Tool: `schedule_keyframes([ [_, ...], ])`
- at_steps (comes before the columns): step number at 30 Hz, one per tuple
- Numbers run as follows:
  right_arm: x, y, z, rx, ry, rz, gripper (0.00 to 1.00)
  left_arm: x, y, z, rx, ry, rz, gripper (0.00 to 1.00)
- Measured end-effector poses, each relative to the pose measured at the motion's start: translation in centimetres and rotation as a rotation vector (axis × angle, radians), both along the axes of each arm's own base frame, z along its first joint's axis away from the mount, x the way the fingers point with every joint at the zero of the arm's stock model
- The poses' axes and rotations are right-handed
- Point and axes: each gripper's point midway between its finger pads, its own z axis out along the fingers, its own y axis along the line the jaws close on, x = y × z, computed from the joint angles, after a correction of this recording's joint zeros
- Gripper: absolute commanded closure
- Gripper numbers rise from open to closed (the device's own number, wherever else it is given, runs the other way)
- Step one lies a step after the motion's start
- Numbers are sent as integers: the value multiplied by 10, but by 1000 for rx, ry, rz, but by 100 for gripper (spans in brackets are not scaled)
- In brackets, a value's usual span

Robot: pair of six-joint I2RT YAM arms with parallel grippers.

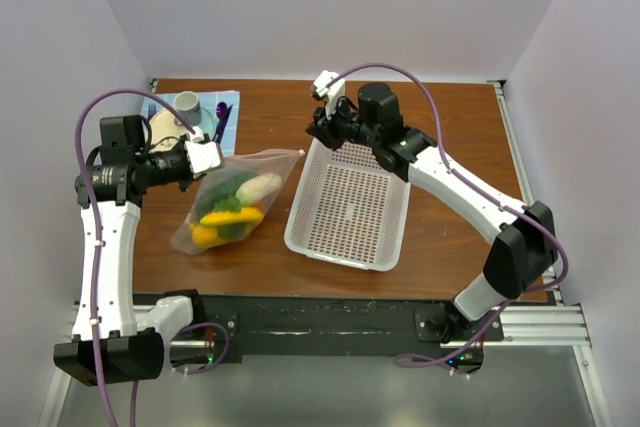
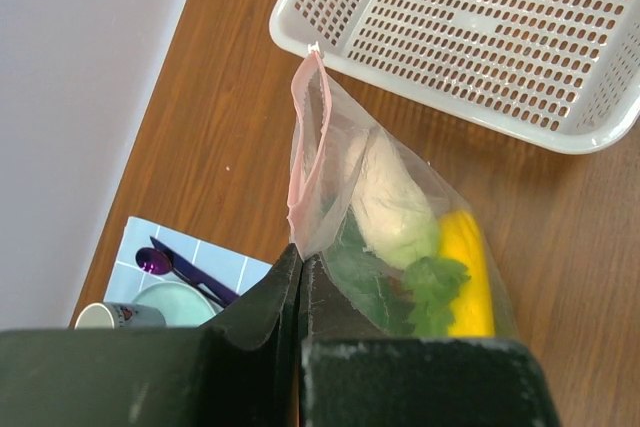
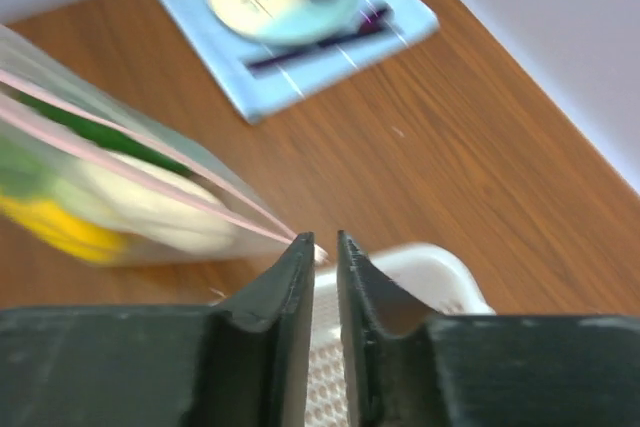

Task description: Open the zip-top bag and remove the fake food

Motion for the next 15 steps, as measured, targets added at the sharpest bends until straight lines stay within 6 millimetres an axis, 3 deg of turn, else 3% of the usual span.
schedule_keyframes([
  [4, -40, 28, 28, 157, 25, 98, 100, -4, -1, 1, 1, -13, -4, 100],
  [9, -82, 66, 25, 220, 93, 216, 100, -7, -3, 4, -7, -18, -13, 100],
  [15, -75, 81, -6, 209, 178, 211, 100, -12, -6, 2, -16, -7, -32, 100],
])
